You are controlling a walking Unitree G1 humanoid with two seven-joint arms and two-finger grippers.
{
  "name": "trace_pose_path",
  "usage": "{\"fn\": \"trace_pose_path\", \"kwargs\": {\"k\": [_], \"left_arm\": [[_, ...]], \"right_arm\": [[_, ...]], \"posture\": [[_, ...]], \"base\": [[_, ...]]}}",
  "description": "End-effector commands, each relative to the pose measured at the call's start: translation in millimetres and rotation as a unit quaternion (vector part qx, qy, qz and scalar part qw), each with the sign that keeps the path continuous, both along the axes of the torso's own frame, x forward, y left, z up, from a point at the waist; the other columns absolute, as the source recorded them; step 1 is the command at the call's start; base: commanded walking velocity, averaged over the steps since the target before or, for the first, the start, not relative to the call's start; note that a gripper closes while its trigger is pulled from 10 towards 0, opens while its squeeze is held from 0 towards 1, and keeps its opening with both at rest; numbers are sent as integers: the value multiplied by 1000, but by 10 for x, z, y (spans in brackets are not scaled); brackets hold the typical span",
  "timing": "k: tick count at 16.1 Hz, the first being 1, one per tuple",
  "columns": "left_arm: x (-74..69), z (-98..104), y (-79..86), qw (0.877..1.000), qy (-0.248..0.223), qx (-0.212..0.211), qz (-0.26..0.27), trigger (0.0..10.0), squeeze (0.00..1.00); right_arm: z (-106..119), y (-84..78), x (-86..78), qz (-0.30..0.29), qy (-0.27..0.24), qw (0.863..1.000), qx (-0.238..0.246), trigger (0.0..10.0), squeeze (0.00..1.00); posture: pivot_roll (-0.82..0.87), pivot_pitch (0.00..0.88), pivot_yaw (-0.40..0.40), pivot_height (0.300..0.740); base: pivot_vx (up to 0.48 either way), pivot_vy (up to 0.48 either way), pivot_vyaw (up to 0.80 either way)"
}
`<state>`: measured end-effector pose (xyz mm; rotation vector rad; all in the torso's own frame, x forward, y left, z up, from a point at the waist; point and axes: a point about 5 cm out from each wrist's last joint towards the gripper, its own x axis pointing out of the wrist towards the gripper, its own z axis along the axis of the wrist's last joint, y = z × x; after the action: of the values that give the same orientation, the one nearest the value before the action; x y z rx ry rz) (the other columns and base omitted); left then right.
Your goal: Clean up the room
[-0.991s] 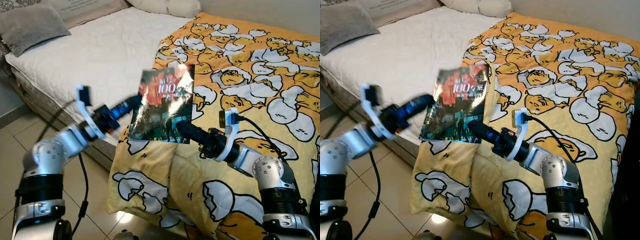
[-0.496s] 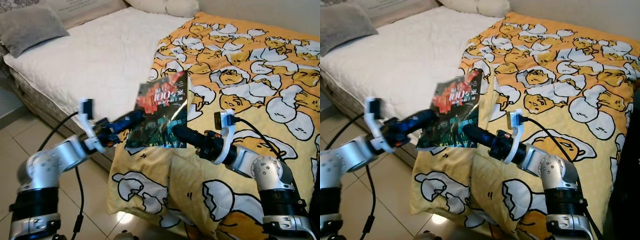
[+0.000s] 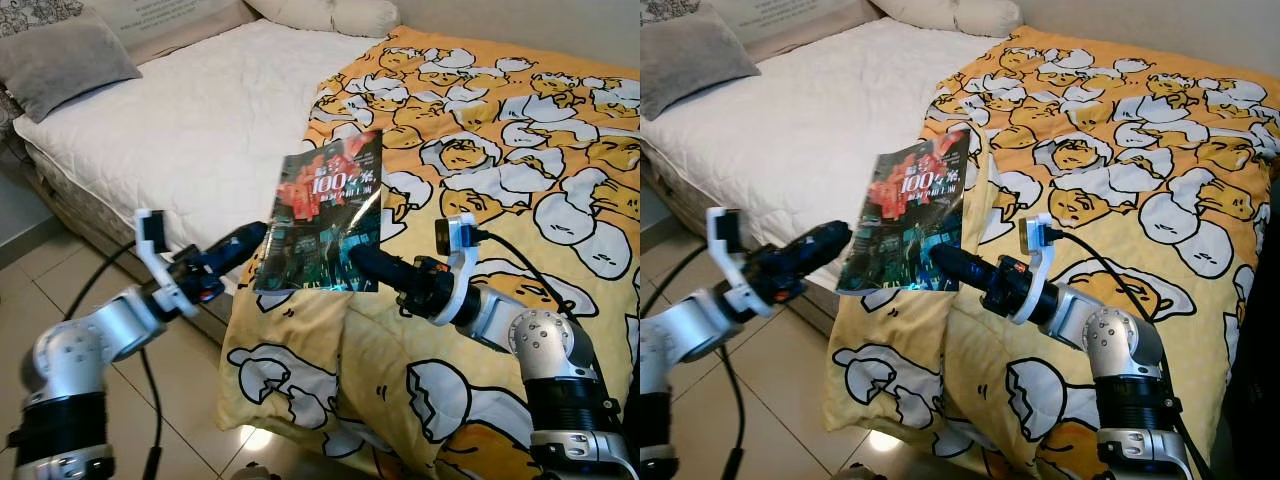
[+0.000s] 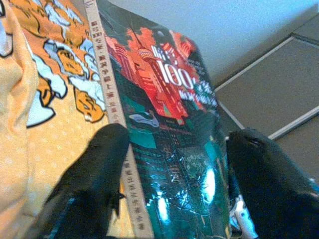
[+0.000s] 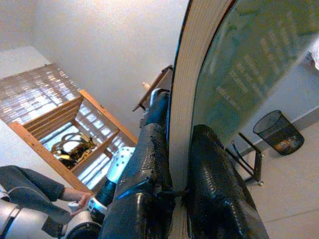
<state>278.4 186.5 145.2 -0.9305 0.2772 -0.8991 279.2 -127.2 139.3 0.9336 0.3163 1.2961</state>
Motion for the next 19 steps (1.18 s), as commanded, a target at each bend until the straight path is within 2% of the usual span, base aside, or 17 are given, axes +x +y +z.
{"fn": "trace_pose_path", "kwargs": {"k": [1,2,3,4,5,7,8,9,10,11,12,16,19], "left_arm": [[73,-56,-46,999,10,31,11,10000,706],[113,-96,-6,998,15,41,35,10000,0],[130,-111,40,997,13,46,54,10000,0],[82,-109,102,997,6,32,64,10000,0],[62,-108,97,998,5,29,60,10000,0],[40,-147,48,998,8,31,46,10000,0],[42,-137,-53,999,-7,22,28,10000,0],[43,-134,-73,999,-9,19,24,10000,0],[42,-100,-165,1000,-5,-15,-10,3804,0],[44,-86,-231,999,-2,-26,-32,588,0],[54,-84,-254,999,0,-32,-38,0,0],[65,-46,-201,999,-3,-32,-42,0,0],[19,-47,-125,998,4,-27,-49,0,0]], "right_arm": [[78,65,-28,24,-17,999,22,0,0],[76,68,-23,24,-17,999,20,0,0],[77,66,-16,22,-17,999,20,0,0],[89,52,-6,21,-16,999,26,0,0],[91,52,-7,21,-16,999,28,0,0],[87,78,-13,26,-15,999,26,0,0],[88,95,-23,36,-13,999,28,0,0],[87,96,-26,37,-13,999,29,0,0],[82,115,-32,47,-12,999,26,0,0],[78,129,-37,54,-11,998,22,0,0],[79,134,-41,58,-12,998,22,0,0],[70,102,-54,63,-17,998,13,0,0],[38,88,-80,70,-18,997,3,0,0]], "posture": [[-49,0,93,740],[-53,0,93,740],[-52,0,92,740],[-41,0,86,740],[-40,0,85,740],[-37,0,79,740],[-28,0,70,740],[-27,0,68,740],[-26,0,66,740],[-34,0,68,740],[-35,0,68,740],[-44,0,75,740],[-36,0,72,740]], "base": [[0,0,0],[0,0,0],[0,0,0],[0,0,0],[0,0,0],[0,0,0],[0,0,0],[0,0,0],[0,0,0],[0,0,0],[0,0,0],[0,0,0],[0,0,0]]}}
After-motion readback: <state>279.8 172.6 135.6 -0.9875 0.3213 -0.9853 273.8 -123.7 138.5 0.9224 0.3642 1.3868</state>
